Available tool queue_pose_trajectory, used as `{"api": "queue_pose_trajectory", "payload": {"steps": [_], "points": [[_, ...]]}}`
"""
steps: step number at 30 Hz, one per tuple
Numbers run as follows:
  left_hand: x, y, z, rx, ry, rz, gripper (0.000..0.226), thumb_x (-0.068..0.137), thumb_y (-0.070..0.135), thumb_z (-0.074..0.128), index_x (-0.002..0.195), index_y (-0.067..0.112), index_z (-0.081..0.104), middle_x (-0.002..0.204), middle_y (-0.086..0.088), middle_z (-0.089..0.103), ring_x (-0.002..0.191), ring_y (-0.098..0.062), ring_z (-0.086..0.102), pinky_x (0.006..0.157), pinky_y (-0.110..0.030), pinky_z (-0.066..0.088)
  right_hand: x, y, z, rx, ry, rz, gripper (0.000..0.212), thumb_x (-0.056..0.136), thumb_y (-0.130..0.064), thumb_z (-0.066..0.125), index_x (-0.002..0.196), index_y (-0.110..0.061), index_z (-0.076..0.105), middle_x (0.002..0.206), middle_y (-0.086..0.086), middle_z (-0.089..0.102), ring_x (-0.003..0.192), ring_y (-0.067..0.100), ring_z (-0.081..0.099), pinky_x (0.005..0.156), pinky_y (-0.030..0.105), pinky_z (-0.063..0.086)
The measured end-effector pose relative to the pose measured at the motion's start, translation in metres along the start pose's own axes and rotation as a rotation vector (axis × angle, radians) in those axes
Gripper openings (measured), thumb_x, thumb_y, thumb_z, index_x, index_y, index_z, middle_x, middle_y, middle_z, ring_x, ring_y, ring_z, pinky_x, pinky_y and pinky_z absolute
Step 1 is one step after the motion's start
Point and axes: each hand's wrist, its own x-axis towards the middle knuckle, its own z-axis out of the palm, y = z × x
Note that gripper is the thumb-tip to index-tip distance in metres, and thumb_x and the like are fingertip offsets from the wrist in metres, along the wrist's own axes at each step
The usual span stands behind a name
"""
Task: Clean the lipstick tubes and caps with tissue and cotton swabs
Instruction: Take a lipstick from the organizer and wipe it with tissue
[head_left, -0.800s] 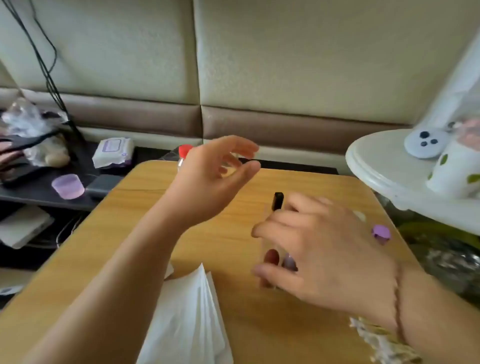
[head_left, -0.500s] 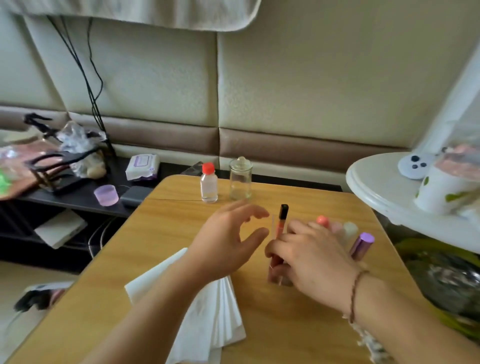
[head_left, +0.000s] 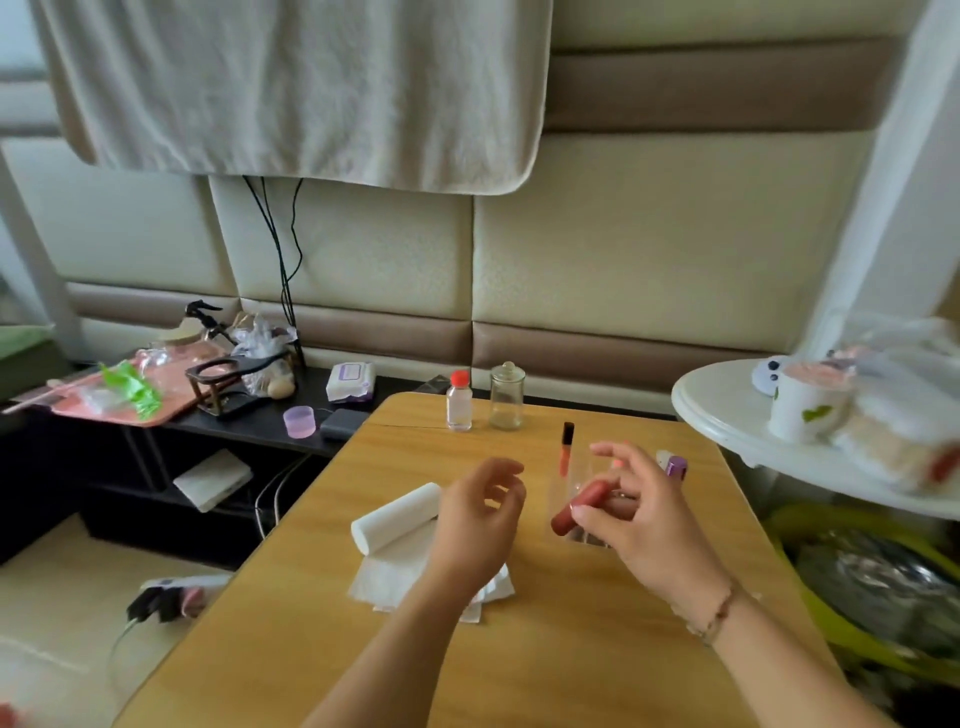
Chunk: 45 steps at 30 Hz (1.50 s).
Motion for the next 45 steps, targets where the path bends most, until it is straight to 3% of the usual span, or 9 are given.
{"api": "queue_pose_trajectory", "payload": {"steps": [2, 5, 9, 16, 23, 25, 32, 41, 45], "points": [[-0.010, 0.001, 0.008, -0.018, 0.020, 0.020, 0.015, 0.093, 0.016, 0.061, 0.099, 0.028, 0.068, 0.090, 0.013, 0.069, 0.083, 0.001, 0.060, 0.069, -0.015, 0.047, -0.015, 0.011, 0.006, 0.050, 0.015, 0.020, 0.053, 0.079, -0.031, 0.079, 0.116, -0.055, 0.051, 0.104, -0.015, 0.073, 0.101, 0.003, 0.068, 0.108, 0.047, 0.044], [-0.023, -0.005, 0.016, 0.029, 0.006, 0.046, 0.014, 0.092, 0.017, 0.061, 0.097, 0.029, 0.068, 0.086, 0.014, 0.068, 0.081, -0.002, 0.060, 0.068, -0.017, 0.049, -0.032, 0.022, 0.011, 0.140, 0.020, 0.054, 0.052, 0.087, -0.011, 0.075, 0.120, -0.044, 0.052, 0.109, -0.002, 0.071, 0.097, 0.002, 0.069, 0.089, 0.028, 0.056], [-0.026, 0.000, 0.022, 0.009, -0.074, 0.112, 0.018, 0.095, 0.022, 0.059, 0.096, 0.039, 0.064, 0.087, 0.015, 0.069, 0.083, -0.005, 0.063, 0.071, -0.018, 0.049, -0.040, 0.030, 0.014, 0.200, 0.062, 0.062, 0.048, 0.083, -0.011, 0.079, 0.122, -0.032, 0.058, 0.097, -0.007, 0.075, 0.088, 0.002, 0.069, 0.072, 0.021, 0.058], [-0.021, -0.007, 0.033, -0.134, -0.247, 0.151, 0.017, 0.088, 0.038, 0.064, 0.088, 0.022, 0.070, 0.077, 0.000, 0.070, 0.070, -0.019, 0.064, 0.065, -0.039, 0.053, -0.028, 0.043, 0.035, 0.217, 0.169, -0.040, 0.033, 0.076, -0.019, 0.085, 0.100, -0.029, 0.065, 0.090, -0.013, 0.074, 0.079, 0.005, 0.070, 0.072, 0.020, 0.056], [-0.015, -0.016, 0.023, -0.519, -0.162, -0.061, 0.020, 0.081, 0.028, 0.072, 0.083, 0.008, 0.069, 0.069, -0.008, 0.064, 0.063, -0.018, 0.053, 0.062, -0.030, 0.047, -0.030, 0.066, 0.048, 0.231, 0.107, -0.010, 0.030, 0.083, -0.015, 0.080, 0.106, -0.027, 0.066, 0.087, -0.004, 0.075, 0.080, 0.013, 0.071, 0.075, 0.034, 0.059], [-0.018, -0.015, 0.023, -0.492, -0.232, -0.044, 0.017, 0.087, 0.019, 0.070, 0.087, 0.001, 0.068, 0.071, -0.007, 0.065, 0.064, -0.014, 0.057, 0.062, -0.027, 0.049, -0.033, 0.068, 0.051, 0.271, 0.109, -0.021, 0.024, 0.084, -0.013, 0.078, 0.104, -0.023, 0.068, 0.087, 0.000, 0.076, 0.081, 0.017, 0.072, 0.076, 0.039, 0.060], [-0.018, -0.020, 0.028, -0.460, -0.264, -0.028, 0.015, 0.091, 0.013, 0.066, 0.091, -0.002, 0.068, 0.071, -0.006, 0.067, 0.067, -0.017, 0.062, 0.064, -0.027, 0.052, -0.035, 0.065, 0.055, 0.255, 0.088, -0.016, 0.023, 0.086, -0.013, 0.075, 0.101, -0.030, 0.071, 0.092, -0.010, 0.078, 0.089, 0.006, 0.073, 0.078, 0.024, 0.057], [-0.011, -0.019, 0.021, -0.502, -0.155, -0.085, 0.013, 0.095, 0.014, 0.060, 0.088, 0.006, 0.067, 0.072, -0.005, 0.068, 0.062, -0.015, 0.054, 0.065, -0.028, 0.048, -0.035, 0.072, 0.058, 0.027, 0.128, -0.046, 0.019, 0.096, -0.017, 0.064, 0.098, -0.034, 0.070, 0.063, -0.011, 0.066, 0.053, 0.006, 0.058, 0.059, 0.028, 0.050], [-0.013, -0.017, 0.020, -0.459, -0.128, -0.090, 0.007, 0.094, 0.007, 0.060, 0.098, 0.010, 0.065, 0.072, -0.002, 0.069, 0.064, -0.013, 0.059, 0.064, -0.025, 0.051, -0.035, 0.075, 0.055, 0.157, 0.210, -0.020, 0.016, 0.093, -0.042, 0.055, 0.103, -0.037, 0.067, 0.073, -0.010, 0.068, 0.059, 0.008, 0.059, 0.059, 0.029, 0.049]]}}
